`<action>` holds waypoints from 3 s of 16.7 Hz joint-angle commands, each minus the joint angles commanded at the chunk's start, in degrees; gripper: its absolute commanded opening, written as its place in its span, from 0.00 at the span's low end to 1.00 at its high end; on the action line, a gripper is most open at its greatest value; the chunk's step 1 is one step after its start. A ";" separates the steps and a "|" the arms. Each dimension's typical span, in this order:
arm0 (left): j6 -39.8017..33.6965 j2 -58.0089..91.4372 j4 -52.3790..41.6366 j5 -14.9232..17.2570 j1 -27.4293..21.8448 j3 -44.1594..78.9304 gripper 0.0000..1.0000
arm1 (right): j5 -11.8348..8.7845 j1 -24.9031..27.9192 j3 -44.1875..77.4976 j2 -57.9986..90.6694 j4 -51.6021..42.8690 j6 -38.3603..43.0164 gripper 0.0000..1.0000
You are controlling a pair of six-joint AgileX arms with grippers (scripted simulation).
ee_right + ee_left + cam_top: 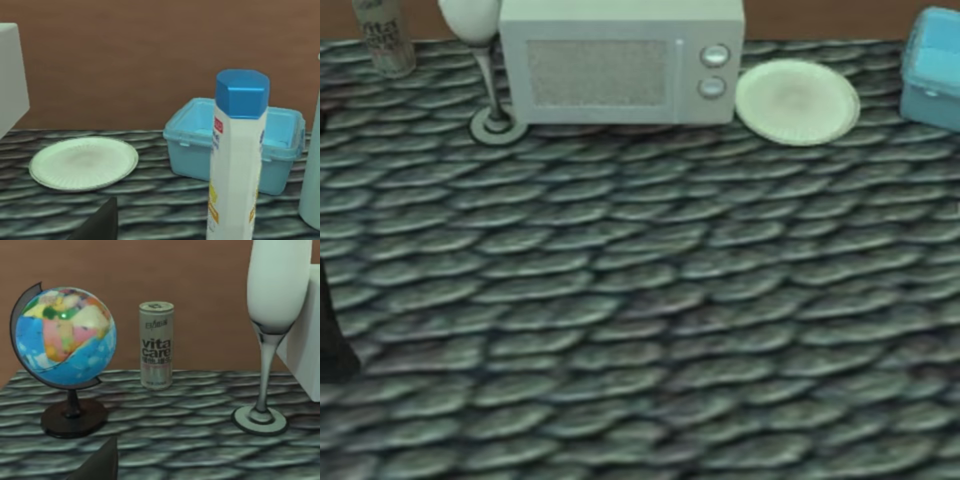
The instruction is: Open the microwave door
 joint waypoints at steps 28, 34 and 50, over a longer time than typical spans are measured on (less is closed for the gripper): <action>-22.32 113.04 -4.38 -39.08 -43.80 85.01 1.00 | 0.00 0.00 0.00 0.00 0.00 0.00 1.00; -22.76 115.54 -4.72 -40.02 -44.85 86.83 1.00 | 0.00 0.00 0.00 0.00 0.00 0.00 1.00; -18.72 129.10 -1.55 -34.77 -38.90 99.64 0.92 | 0.00 0.00 0.00 0.00 0.00 0.00 1.00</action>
